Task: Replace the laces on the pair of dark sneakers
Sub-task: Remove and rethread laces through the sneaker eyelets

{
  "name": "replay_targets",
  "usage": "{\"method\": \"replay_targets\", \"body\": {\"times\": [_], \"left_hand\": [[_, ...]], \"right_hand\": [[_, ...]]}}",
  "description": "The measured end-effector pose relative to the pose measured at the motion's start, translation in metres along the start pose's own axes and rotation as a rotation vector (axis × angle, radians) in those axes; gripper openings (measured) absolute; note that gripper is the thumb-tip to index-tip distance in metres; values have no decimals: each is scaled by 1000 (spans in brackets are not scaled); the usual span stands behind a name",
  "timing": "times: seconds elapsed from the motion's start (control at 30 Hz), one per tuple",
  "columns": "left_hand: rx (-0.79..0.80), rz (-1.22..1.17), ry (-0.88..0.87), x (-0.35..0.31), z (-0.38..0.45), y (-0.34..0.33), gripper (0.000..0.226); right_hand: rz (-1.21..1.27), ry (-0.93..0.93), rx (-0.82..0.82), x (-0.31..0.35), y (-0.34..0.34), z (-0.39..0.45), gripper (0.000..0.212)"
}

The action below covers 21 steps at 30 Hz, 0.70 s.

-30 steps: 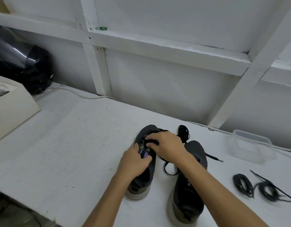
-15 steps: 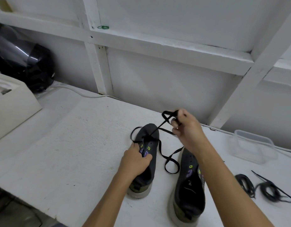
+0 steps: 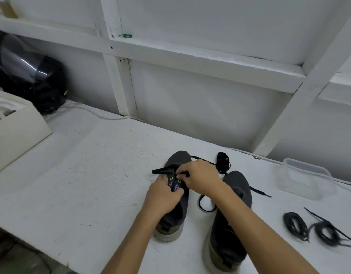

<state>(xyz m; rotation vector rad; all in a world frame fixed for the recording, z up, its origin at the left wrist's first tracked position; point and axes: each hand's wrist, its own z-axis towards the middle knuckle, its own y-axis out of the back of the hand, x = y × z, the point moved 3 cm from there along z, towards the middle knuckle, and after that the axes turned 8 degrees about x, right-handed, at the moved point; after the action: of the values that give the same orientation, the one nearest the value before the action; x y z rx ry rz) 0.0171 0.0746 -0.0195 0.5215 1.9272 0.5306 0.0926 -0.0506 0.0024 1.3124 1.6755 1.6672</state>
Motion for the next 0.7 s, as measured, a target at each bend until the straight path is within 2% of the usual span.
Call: {"method": "replay_targets", "body": {"times": [0.1,0.23,0.37,0.43,0.57,0.7], "left_hand": [[2,11,0,-1,1,-1,36],[-20,23,9,-2,0,0,44],[-3,32,24,-2,0,-1,45],[2,35,23,-2,0,-1,41],[12,37,34,-1,1,-1,44],[4,25,9,-2,0,1,50]], "right_hand": [[1,35,-3,5,2,0,17],[694,23,-56,-5,29,-8,14],[1235,52,-166,-25,65,-24,26],[1424,106,-184,-31,77,-27,29],[1386,127,-151,-22,80,-28,24],[1155,99,-148,-9,87,-27,15]]}}
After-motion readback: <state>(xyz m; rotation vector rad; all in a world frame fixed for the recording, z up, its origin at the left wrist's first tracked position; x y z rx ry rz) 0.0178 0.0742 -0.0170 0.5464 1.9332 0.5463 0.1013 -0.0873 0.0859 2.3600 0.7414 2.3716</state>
